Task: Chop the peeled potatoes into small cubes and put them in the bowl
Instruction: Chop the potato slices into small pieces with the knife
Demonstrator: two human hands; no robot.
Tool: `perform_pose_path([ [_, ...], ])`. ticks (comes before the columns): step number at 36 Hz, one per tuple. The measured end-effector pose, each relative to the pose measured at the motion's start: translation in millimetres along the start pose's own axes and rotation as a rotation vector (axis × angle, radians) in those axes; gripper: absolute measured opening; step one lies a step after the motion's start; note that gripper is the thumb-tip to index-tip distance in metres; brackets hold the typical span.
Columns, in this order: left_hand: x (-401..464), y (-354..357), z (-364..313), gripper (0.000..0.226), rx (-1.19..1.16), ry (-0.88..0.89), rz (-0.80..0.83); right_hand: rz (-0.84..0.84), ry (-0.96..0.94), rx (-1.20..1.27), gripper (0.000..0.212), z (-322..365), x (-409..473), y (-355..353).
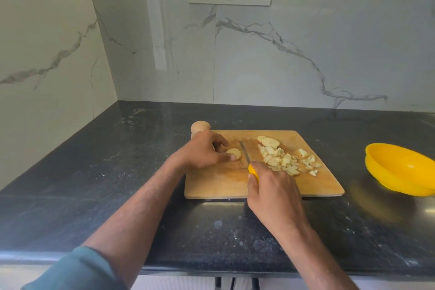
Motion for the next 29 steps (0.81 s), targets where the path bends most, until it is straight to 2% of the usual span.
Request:
perform_pose_path([
  [3,1,7,-1,0.056,0.0,-0.002,-0.012,-0.02,-0.007,0.001,0.032,2,1,-1],
  [7,3,8,-5,0.032,0.065,-0.029,-0.064,-0.034,-0.025,-0.013,0.028,5,6,-3],
  [13,3,9,-9,0.02,0.078,-0.068,-0.101,-0.034,-0.034,-0.033,0.026,10,13,-4],
  [24,5,10,-9,0.033,0.071,-0.122,-0.149,-0.018,-0.052,-0.042,0.021,12,15,1],
  [29,5,11,-8,0.027,0.075,-0.131,-0.147,0.02,-0.065,-0.027,0.026,12,7,-1],
])
Point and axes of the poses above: each hand's wrist, its own x-axis towards the middle knuckle, its own y-axis out of the palm, z = x × y, the point moved 6 cm from there along x, towards the middle knuckle, and after that the axes turned 15 degrees about z, right-handed, at the moved point
